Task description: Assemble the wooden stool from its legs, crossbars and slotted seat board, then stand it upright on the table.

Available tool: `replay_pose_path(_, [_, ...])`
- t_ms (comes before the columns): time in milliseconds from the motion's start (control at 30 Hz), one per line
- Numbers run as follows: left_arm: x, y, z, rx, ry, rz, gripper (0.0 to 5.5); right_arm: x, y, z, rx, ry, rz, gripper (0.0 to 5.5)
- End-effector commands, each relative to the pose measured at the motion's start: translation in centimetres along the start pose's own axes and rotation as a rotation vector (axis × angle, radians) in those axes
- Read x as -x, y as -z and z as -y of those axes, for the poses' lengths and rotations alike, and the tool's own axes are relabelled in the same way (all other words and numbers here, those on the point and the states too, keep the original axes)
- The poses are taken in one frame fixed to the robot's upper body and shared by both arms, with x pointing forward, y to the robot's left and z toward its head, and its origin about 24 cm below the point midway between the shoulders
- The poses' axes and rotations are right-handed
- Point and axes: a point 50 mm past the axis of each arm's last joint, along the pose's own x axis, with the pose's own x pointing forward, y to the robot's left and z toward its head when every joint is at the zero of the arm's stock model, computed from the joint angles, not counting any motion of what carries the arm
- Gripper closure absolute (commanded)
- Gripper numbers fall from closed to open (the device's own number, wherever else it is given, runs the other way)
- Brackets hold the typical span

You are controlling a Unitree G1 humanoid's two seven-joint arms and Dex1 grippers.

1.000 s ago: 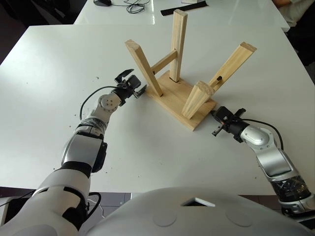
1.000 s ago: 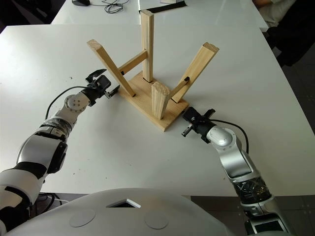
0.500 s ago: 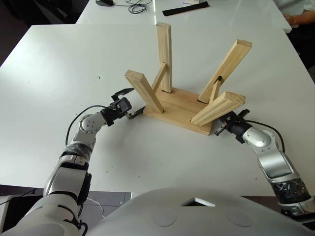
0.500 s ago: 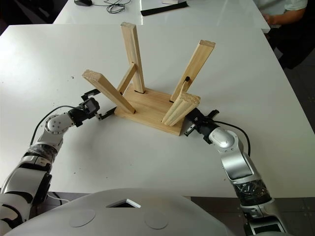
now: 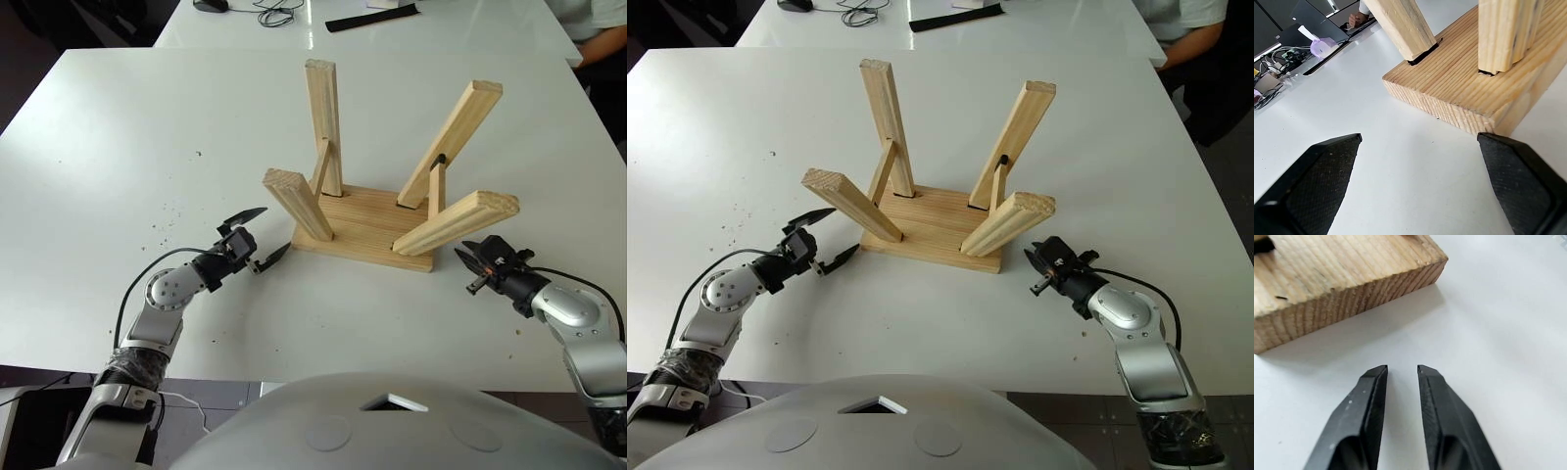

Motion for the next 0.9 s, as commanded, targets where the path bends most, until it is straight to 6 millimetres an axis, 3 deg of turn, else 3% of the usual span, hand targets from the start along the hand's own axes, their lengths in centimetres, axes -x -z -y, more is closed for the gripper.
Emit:
replay_pose_path(33, [-0.1, 1.3, -0.7, 0.026, -0.046, -0.106, 1.1, -0.1, 0.3, -1.3, -0.035, -0.066, -0.016, 3.71])
replay_pose_path(167, [-0.6, 1.8, -1.3, -0.012, -0.041, -0.137, 1.1, -0.7, 0.2, -2.3, -0.036, -0.088, -0.01, 3.32])
replay_pose_path(367, [-0.6, 1.2, 1.5, -0.023, 0.117, -0.096, 1.1, -1.1, -0.3, -3.8, -0.047, -0.12, 0.011, 3.32])
replay_pose_path(533, [-0.8, 0.8, 2.6, 0.004, 0.162, -0.074, 1.1, -1.0, -0.2, -4.4, -0.055, -0.123, 0.009, 3.32])
replay_pose_path(700, [-1.1, -0.9, 2.5, 0.079, 0.137, -0.02, 1.1, -0.6, -1.2, -4.5, -0.035, -0.152, 0.039, 3.32])
replay_pose_path(900, [0.7, -3.8, 2.9, 0.137, 0.181, 0.007, 1.1, 1.3, -4.0, -3.7, 0.0, -0.199, 0.124, 3.32])
